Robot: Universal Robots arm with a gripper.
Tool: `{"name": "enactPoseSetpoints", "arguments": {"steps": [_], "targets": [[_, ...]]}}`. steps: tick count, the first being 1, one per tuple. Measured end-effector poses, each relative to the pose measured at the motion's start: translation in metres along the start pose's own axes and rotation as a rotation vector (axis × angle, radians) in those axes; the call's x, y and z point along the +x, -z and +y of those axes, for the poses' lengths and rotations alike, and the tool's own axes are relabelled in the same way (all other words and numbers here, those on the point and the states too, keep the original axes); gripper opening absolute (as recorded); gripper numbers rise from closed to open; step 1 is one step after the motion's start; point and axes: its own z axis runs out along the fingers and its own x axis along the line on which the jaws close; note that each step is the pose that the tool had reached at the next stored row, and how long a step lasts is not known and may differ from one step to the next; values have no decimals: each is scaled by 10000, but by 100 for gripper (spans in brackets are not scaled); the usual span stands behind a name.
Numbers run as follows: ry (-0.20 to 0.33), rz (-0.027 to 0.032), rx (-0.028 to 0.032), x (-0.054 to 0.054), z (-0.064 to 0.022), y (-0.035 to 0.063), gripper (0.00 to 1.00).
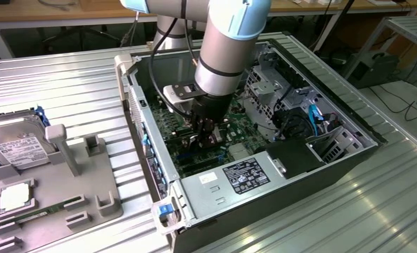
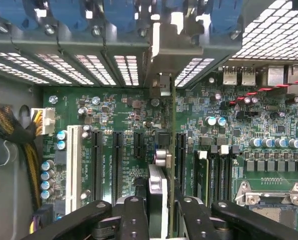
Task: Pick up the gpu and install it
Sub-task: 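Insert the gpu into the slot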
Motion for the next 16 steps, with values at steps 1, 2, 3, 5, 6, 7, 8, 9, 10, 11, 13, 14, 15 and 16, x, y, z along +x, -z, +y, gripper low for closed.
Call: {"name": "enactPoseSetpoints", "arguments": {"steps": [1, 2, 3, 5, 6, 7, 8, 9, 10, 11, 13, 14, 15, 16], "targets": [[-1, 15, -2, 2, 0, 5, 35], [3, 30, -11, 4, -1, 12, 35], [3, 26, -8, 4, -1, 13, 35], [3, 28, -9, 3, 1, 40, 35], [3, 29, -10, 2, 4, 75, 35], [4, 27, -8, 1, 6, 113, 35], [3, 27, -8, 0, 10, 162, 35], [3, 28, -8, -2, 13, 208, 35], [3, 28, -9, -3, 16, 253, 35], [3, 29, -9, -3, 18, 273, 35], [13, 27, -8, -3, 18, 274, 35], [16, 27, -8, -3, 18, 274, 35], [16, 27, -8, -3, 18, 274, 35], [17, 28, -9, -3, 18, 274, 35]]}}
